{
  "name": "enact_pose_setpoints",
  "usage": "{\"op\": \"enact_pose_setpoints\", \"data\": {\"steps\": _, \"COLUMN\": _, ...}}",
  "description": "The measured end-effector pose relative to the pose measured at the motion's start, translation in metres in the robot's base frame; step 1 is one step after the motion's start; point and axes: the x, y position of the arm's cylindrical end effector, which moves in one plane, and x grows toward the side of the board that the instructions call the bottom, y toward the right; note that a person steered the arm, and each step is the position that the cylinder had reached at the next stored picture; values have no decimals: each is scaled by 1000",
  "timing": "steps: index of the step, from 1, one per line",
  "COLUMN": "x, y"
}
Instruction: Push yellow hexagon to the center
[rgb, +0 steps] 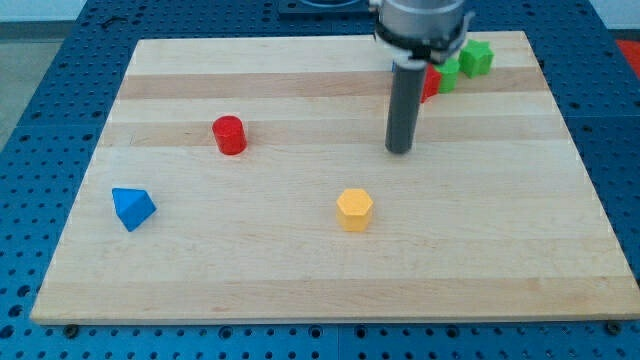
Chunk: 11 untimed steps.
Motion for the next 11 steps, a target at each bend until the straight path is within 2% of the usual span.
{"op": "enact_pose_setpoints", "data": {"steps": 1, "x": 62, "y": -28}}
{"op": "enact_pose_setpoints", "data": {"steps": 2, "x": 101, "y": -45}}
{"op": "enact_pose_setpoints", "data": {"steps": 3, "x": 99, "y": -90}}
{"op": "enact_pose_setpoints", "data": {"steps": 4, "x": 124, "y": -111}}
{"op": "enact_pose_setpoints", "data": {"steps": 5, "x": 120, "y": -138}}
{"op": "enact_pose_setpoints", "data": {"steps": 6, "x": 85, "y": -146}}
{"op": "enact_pose_setpoints", "data": {"steps": 8, "x": 64, "y": -113}}
{"op": "enact_pose_setpoints", "data": {"steps": 9, "x": 35, "y": -126}}
{"op": "enact_pose_setpoints", "data": {"steps": 11, "x": -12, "y": -105}}
